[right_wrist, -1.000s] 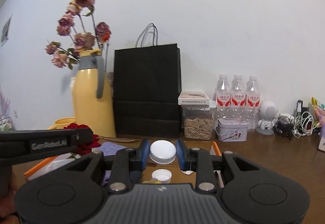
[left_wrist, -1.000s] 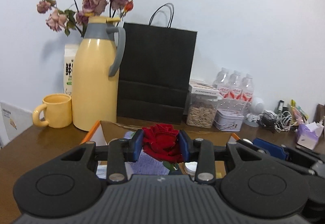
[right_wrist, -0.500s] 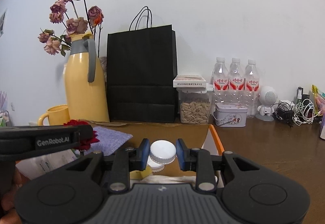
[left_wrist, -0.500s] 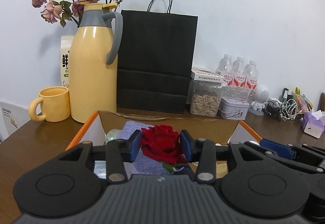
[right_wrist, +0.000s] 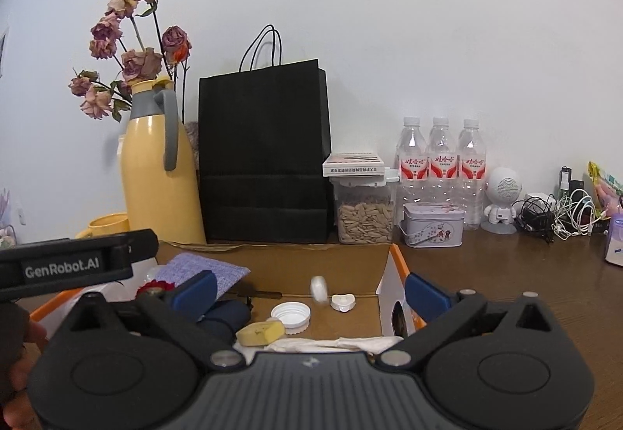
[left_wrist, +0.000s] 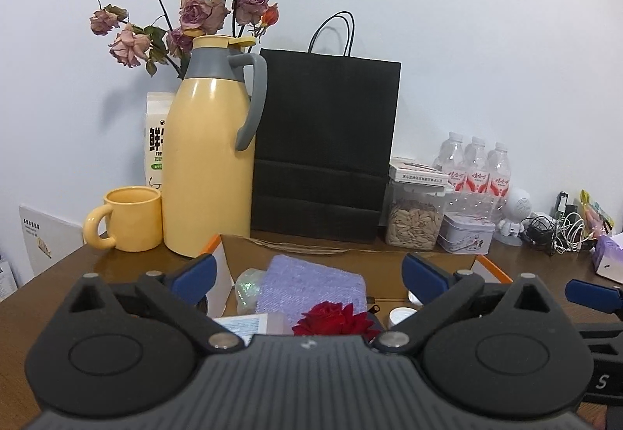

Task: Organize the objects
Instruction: 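Lower the red rose into the box and open the left tool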

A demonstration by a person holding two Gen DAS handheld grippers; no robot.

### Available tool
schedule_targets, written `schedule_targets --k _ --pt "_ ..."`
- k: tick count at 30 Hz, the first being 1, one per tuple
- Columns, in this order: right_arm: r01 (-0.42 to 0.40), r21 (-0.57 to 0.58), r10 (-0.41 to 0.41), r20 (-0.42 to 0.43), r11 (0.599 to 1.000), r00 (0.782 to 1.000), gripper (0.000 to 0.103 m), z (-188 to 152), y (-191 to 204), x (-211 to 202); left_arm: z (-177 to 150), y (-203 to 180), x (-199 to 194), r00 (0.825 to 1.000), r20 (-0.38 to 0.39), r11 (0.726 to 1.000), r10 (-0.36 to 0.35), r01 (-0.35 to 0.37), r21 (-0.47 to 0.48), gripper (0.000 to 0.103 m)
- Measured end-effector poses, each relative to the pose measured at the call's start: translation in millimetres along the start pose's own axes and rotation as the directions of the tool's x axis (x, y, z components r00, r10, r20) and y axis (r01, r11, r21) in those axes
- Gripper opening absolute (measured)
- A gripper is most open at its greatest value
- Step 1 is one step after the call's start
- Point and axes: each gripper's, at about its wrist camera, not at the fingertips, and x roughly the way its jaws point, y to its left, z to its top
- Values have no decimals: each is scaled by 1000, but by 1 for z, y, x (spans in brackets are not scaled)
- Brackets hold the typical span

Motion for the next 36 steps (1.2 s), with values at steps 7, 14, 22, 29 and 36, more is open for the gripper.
schedule_targets --k 7,14,22,29,36 --pt "2 0 -2 9 1000 1000 103 2 0 -2 0 1 -3 1000 3 1000 -5 5 -2 103" --pt "-1 0 1 12 1000 1000 103 2 0 -6 1 4 -11 1000 15 1000 -26 26 -6 103" --pt "-13 -15 14 39 1000 999 103 3 -3 -26 1 14 -34 998 34 998 -55 55 0 103" --pt "-27 -53 29 26 998 999 103 -8 -4 -44 -9 25 -55 995 28 996 -93 93 14 103" --pt "-47 -82 45 -25 996 999 103 -27 -5 -61 -26 32 -69 995 -9 994 -99 99 53 103"
